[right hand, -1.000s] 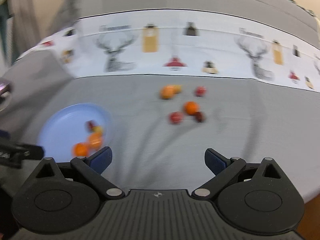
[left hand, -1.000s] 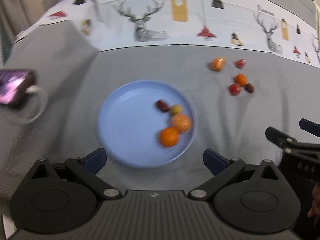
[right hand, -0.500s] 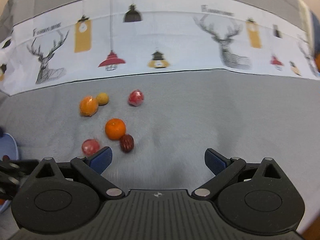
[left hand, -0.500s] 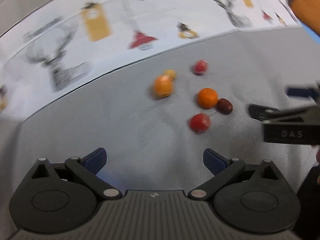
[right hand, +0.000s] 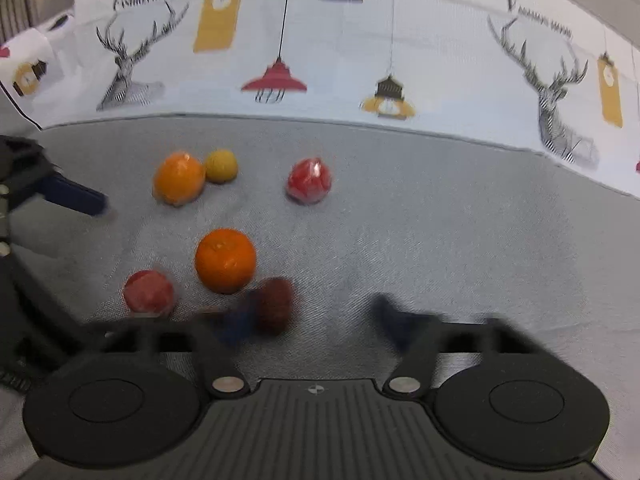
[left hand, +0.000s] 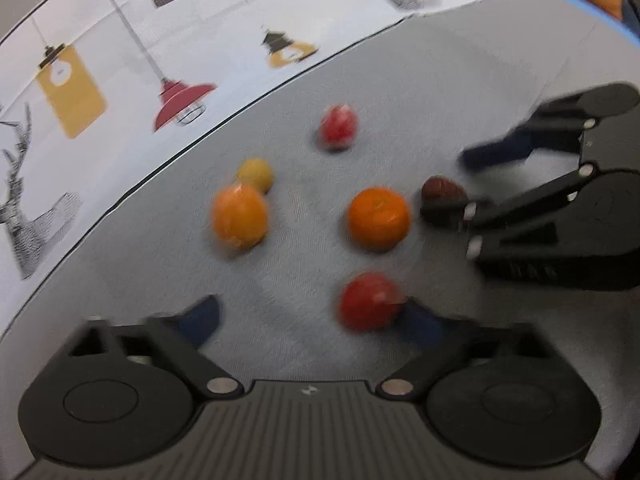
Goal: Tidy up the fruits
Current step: 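Grasp a red round fruit with the left tool while the right tool grasps a red date, then carry the red fruit and red date over the blue plate with both tools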
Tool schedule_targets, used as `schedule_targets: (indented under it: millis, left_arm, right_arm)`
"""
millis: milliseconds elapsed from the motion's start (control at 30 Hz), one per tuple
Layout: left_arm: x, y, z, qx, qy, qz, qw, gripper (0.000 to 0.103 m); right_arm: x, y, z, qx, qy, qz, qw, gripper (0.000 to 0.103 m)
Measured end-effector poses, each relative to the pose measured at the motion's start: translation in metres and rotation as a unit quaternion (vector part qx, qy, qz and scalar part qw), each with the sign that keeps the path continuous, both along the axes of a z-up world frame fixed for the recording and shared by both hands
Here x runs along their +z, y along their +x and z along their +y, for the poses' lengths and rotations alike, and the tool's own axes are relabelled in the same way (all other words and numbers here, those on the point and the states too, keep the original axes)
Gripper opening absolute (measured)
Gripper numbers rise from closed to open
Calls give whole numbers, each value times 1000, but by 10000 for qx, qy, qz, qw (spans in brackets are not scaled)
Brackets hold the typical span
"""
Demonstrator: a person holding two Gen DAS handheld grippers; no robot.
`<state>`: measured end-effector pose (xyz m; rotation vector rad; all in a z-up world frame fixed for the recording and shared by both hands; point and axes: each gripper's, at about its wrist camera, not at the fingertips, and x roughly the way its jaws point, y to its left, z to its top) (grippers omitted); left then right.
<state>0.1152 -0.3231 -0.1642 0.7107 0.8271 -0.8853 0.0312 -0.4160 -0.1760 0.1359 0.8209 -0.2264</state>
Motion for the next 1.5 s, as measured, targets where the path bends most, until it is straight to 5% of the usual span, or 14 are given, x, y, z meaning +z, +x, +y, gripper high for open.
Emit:
schedule_targets:
  millis: [67,100,300,500,1000,1500]
  left_arm:
    - [3,-1,-4,-173,-139,245,9995,33]
    - [4,-5,-7,-259,-150,238,9993,30]
    - [18,-15,1,78,-161,59,9998,30]
    - [62,-29,54,805,-223,22,9965,30]
    - [159,-102,207,2119,-535,-140,9757,30]
    - [175,-146,310,2942,-741,-22,9529,30]
  right_arm:
    - [0,-6,-8,-171,107,-46,9998,23]
    - [0,-9,-12,-309,139,-66,9994,23]
    - [15,-31,-20,-1175,283,-191,9925,23]
    - [49,-66,7,-1240,386,-528,9901,23]
    - [135,-117,172,472,744,-882,9922,23]
    - [162,-148,279,1408,495,-779,9857,23]
